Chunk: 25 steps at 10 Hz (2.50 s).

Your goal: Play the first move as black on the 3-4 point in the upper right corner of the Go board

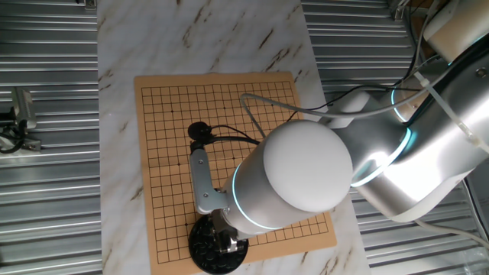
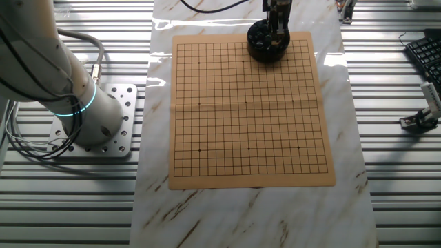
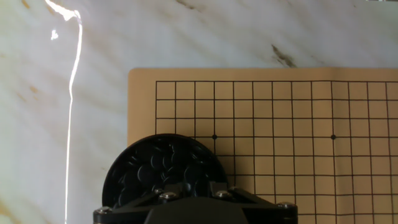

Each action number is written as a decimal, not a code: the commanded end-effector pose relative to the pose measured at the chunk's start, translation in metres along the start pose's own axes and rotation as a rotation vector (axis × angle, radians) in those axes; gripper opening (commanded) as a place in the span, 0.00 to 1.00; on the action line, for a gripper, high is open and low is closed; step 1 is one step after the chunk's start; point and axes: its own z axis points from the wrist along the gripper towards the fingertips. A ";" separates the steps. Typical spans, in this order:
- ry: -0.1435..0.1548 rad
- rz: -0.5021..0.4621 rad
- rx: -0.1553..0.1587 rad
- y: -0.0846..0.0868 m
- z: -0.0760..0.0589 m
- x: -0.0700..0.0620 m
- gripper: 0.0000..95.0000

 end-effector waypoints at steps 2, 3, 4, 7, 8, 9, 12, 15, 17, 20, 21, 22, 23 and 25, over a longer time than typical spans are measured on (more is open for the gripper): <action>-0.003 -0.001 -0.001 0.000 0.003 0.002 0.20; -0.005 -0.001 -0.002 0.000 0.005 0.003 0.20; -0.004 -0.002 0.001 0.000 0.006 0.003 0.20; -0.007 -0.005 -0.001 -0.001 0.009 0.002 0.20; -0.007 -0.005 -0.002 -0.001 0.009 0.002 0.20; -0.007 -0.004 -0.001 0.000 0.010 0.002 0.20; -0.008 -0.005 0.001 0.000 0.012 0.003 0.20; -0.012 -0.007 0.001 -0.001 0.015 0.003 0.20; -0.011 -0.007 0.003 -0.001 0.016 0.003 0.20; -0.012 -0.009 0.004 -0.001 0.018 0.002 0.20; -0.012 -0.009 0.003 -0.001 0.018 0.002 0.20; -0.012 -0.009 0.004 -0.001 0.019 0.002 0.20; -0.012 -0.008 0.004 0.000 0.019 0.002 0.20; -0.012 -0.008 0.006 0.000 0.021 0.002 0.20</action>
